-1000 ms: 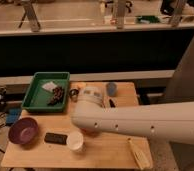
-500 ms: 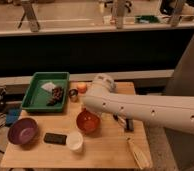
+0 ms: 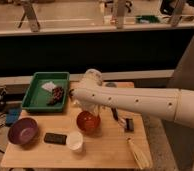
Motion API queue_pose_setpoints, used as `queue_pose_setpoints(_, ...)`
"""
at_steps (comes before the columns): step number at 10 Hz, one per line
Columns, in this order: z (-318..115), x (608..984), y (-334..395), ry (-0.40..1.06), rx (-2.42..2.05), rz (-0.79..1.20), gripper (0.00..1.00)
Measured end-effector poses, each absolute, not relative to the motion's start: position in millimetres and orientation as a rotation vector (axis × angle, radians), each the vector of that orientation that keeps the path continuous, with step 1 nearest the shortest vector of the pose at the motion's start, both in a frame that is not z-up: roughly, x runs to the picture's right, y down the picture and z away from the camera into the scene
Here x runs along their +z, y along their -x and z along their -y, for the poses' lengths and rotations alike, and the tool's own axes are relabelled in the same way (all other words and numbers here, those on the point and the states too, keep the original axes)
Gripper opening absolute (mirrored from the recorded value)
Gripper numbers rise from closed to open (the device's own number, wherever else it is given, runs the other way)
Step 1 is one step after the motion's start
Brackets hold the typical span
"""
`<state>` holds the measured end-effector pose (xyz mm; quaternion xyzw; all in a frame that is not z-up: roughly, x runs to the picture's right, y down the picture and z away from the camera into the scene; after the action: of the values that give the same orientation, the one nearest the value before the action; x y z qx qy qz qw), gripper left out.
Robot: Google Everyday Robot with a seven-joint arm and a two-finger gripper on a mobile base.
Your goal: Place eraser in paper cup
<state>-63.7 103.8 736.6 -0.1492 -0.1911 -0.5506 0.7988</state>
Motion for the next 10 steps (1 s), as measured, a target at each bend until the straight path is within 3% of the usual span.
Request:
queue_pose_setpoints(5, -128.6, 760.4, 127.2, 0.334, -1.55, 0.505, 0.8)
queue_pose_setpoints(10, -172.1, 769.8, 163.2, 0.255, -1.905, 0.648, 0.8)
